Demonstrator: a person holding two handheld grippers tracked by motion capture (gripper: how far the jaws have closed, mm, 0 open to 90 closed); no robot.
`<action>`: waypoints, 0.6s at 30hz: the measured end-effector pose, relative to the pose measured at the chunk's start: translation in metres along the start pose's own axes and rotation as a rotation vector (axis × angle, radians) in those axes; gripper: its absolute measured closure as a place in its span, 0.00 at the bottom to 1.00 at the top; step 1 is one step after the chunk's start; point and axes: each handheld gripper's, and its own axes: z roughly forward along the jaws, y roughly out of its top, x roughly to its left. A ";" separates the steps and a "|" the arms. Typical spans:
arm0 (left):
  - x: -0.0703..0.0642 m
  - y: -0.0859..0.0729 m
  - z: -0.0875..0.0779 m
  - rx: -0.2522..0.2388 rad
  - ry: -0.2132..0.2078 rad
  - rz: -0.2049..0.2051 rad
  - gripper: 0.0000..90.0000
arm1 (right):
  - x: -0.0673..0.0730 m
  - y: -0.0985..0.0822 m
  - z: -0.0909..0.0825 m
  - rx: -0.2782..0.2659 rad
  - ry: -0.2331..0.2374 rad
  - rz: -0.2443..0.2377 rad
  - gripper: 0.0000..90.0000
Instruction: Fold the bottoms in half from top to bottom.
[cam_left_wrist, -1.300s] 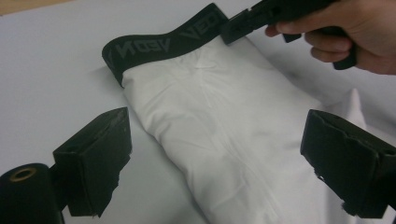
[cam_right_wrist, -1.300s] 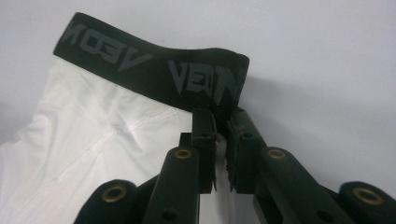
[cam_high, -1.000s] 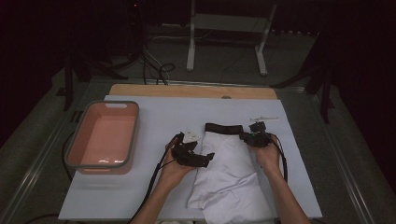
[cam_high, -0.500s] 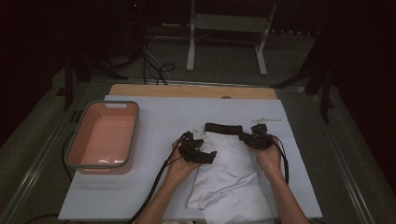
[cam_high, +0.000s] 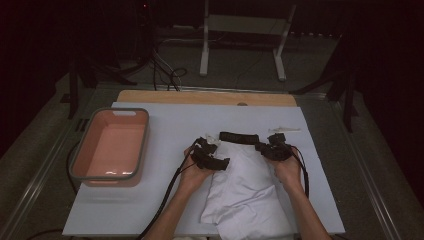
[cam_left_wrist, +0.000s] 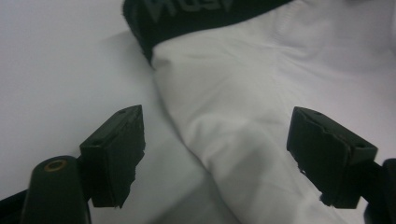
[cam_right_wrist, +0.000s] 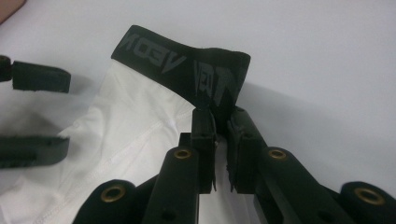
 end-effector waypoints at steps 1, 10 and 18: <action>0.001 0.000 0.001 0.006 0.005 -0.002 0.24 | 0.000 0.000 0.000 -0.003 -0.004 -0.002 0.92; 0.008 -0.002 0.011 0.034 -0.033 -0.030 0.47 | 0.003 0.001 0.000 -0.001 -0.024 -0.031 0.92; -0.002 0.002 0.016 0.051 -0.094 -0.017 0.94 | 0.002 0.002 -0.003 -0.010 -0.023 -0.047 0.92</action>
